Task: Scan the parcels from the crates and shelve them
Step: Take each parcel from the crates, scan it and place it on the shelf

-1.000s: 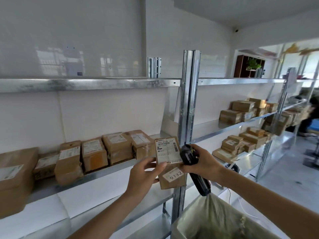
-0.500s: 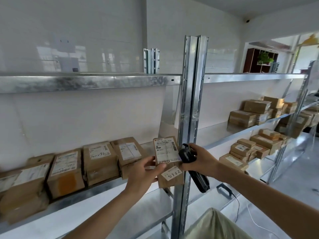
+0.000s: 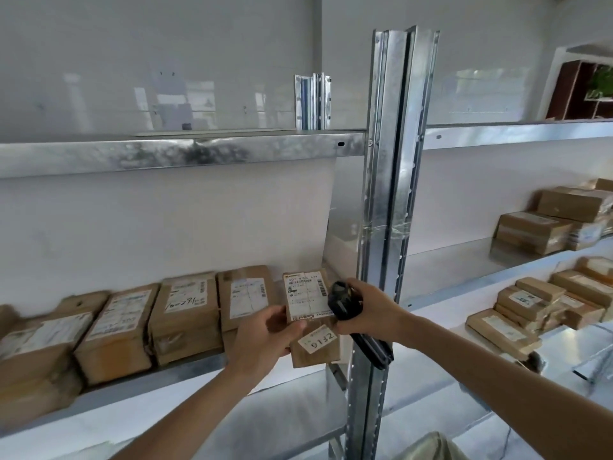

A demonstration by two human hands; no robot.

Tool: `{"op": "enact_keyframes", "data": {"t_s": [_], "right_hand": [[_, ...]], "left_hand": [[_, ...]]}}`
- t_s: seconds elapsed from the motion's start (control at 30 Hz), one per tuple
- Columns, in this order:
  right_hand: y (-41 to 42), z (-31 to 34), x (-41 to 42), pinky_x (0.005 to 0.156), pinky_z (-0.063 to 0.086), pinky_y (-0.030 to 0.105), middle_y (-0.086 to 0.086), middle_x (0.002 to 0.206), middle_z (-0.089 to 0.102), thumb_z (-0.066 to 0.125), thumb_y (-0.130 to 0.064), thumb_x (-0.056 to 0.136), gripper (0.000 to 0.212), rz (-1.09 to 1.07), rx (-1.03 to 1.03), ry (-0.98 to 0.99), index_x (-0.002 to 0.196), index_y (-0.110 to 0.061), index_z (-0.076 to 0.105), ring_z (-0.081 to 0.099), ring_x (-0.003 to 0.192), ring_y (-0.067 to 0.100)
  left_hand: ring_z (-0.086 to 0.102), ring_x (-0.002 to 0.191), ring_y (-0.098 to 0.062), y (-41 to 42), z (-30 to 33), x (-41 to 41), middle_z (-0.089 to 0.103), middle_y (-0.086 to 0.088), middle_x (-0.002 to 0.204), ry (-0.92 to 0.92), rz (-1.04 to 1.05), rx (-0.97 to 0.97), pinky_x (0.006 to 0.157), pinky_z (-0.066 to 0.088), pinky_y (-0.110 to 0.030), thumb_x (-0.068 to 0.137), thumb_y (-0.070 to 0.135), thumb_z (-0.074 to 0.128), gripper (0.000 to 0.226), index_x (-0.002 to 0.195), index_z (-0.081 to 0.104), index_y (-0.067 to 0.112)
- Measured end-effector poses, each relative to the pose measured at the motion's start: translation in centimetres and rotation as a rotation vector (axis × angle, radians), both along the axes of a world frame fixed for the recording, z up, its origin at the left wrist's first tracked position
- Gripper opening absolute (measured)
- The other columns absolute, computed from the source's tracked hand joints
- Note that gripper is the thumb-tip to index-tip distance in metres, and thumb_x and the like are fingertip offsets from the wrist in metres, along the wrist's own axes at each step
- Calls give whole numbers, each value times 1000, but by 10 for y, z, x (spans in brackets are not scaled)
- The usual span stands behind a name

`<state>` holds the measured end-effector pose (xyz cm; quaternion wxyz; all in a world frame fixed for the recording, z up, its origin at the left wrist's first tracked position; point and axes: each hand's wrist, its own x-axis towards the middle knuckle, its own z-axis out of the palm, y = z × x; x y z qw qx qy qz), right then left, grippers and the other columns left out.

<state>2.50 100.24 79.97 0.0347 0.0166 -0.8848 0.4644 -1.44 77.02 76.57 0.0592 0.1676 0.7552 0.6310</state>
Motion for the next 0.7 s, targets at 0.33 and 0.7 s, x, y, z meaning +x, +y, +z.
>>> {"op": "enact_keyframes", "data": {"t_s": [0.33, 0.7], "right_hand": [[12, -7, -26, 92, 61, 36, -6, 113, 73, 86, 1, 73, 59, 60, -39, -27, 114, -32, 60, 71, 107, 14], [13, 2, -58, 97, 58, 36, -3, 111, 74, 83, 1, 73, 52, 72, -53, -67, 111, -28, 62, 70, 104, 13]], "left_hand": [[75, 92, -14, 14, -1, -17, 76, 6, 107, 72, 77, -173, 71, 64, -41, 85, 28, 80, 27, 109, 70, 22], [73, 69, -2, 23, 16, -39, 77, 11, 87, 166, 203, -409, 57, 59, -23, 81, 38, 82, 23, 97, 75, 24]]}}
